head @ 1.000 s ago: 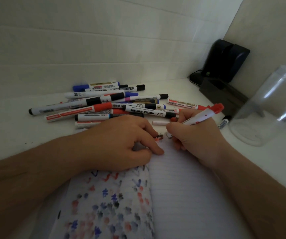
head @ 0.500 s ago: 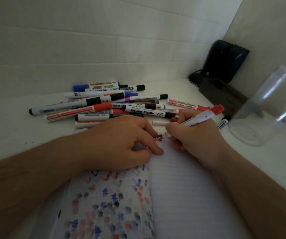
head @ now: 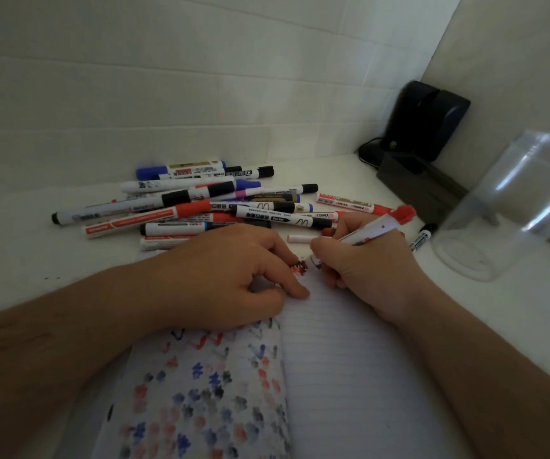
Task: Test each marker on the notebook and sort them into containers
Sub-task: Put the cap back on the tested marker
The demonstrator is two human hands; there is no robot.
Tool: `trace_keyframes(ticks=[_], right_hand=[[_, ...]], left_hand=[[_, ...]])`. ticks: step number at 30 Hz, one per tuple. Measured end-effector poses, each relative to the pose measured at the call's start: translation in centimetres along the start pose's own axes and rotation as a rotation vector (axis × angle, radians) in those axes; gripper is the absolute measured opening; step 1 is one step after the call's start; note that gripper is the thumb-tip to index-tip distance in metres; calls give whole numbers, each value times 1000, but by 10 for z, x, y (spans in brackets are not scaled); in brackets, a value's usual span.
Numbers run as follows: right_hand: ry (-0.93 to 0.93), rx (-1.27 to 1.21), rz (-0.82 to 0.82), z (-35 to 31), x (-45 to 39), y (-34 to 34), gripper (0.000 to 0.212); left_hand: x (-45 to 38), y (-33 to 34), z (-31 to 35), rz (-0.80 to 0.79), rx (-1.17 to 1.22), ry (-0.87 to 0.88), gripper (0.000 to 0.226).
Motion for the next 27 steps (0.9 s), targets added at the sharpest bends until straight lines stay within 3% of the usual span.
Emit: trace_keyframes(ticks=[6,9,12,15,16,18,21,23,24,27], right_hand=[[1,-5,-35,2,-3,2,27],[56,-421,-29,4,-6,-9,37],[128,-812,-40,1,-7,-29,17],[198,-924,-106,0,-7,-36,48],[199,-955,-124,1,-7,-38,47],[187,-1009,-157,2,-8,-35,29],[177,-1106,-203,-4,-9,-36,26],[169,-1254,-255,-7,-8,-41,10],[153,-1337,-317,-10,-6,-42,12],[131,-1463,-490,-10,-3,-46,58]], left_hand=[[0,0,0,4,2,2,37],[1,0,0,-3,12,-5,36],[1,0,0,-9,18,-17,36],[3,0,1,-22,7,-10,30],[2,-1,1,-27,2,-5,30],[4,-1,1,-25,4,-10,29],[3,-1,3,-25,-4,-1,30],[2,-1,3,-33,-12,1,31],[2,-2,4,-31,-15,1,31],[2,-1,4,-25,-26,1,30]])
Point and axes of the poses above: each hand's wrist, its own x-axis away from the middle knuckle, its own y-axis out of the palm, z = x × y, the point moved 6 cm from there along -x, towards the middle knuckle, and after that the axes turned 8 degrees about y, right-handed, at the moved point
